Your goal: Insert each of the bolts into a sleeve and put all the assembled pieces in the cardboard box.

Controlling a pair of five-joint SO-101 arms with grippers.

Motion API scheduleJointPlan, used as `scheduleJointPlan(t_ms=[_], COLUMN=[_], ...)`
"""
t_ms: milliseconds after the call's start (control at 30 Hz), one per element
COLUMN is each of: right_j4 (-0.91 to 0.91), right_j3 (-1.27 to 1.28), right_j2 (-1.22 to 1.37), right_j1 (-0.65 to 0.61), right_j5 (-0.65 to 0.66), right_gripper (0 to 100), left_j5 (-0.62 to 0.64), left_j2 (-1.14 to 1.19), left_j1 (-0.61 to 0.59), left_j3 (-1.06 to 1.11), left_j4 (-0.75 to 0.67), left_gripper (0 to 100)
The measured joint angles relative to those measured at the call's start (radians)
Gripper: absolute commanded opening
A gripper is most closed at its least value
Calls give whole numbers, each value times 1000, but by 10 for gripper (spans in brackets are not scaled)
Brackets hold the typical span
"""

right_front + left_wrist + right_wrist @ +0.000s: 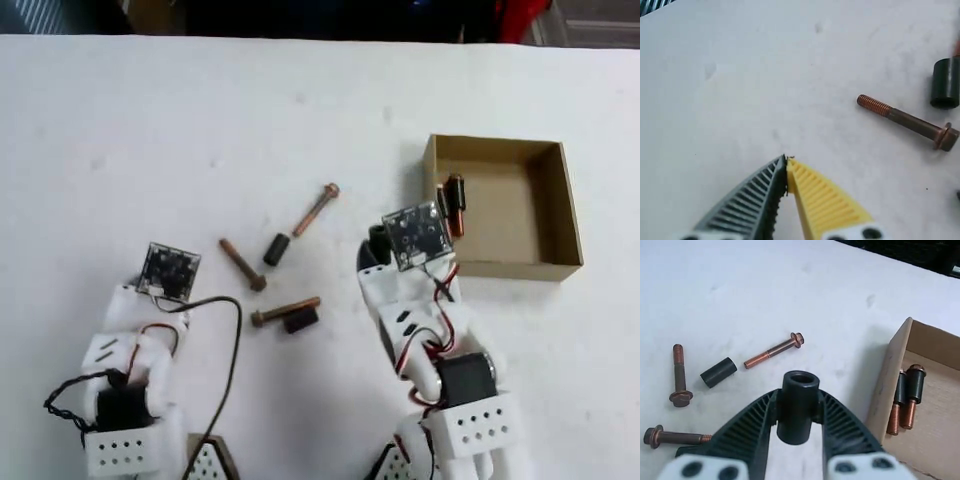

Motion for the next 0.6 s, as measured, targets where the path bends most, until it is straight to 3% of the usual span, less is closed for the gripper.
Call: scheduleJointPlan(t_ms=[267, 600], right_j4=[-100, -112], right_j3=[63, 63], right_j2=[-3, -3], right_j1=[-143, -149], right_j5=[0, 0], right_gripper=[17, 17], left_j5=[0, 0], left_j2=[0, 0], left_j1=[0, 0], left_j3=[0, 0], left_j4=[0, 0], left_gripper=[31, 31])
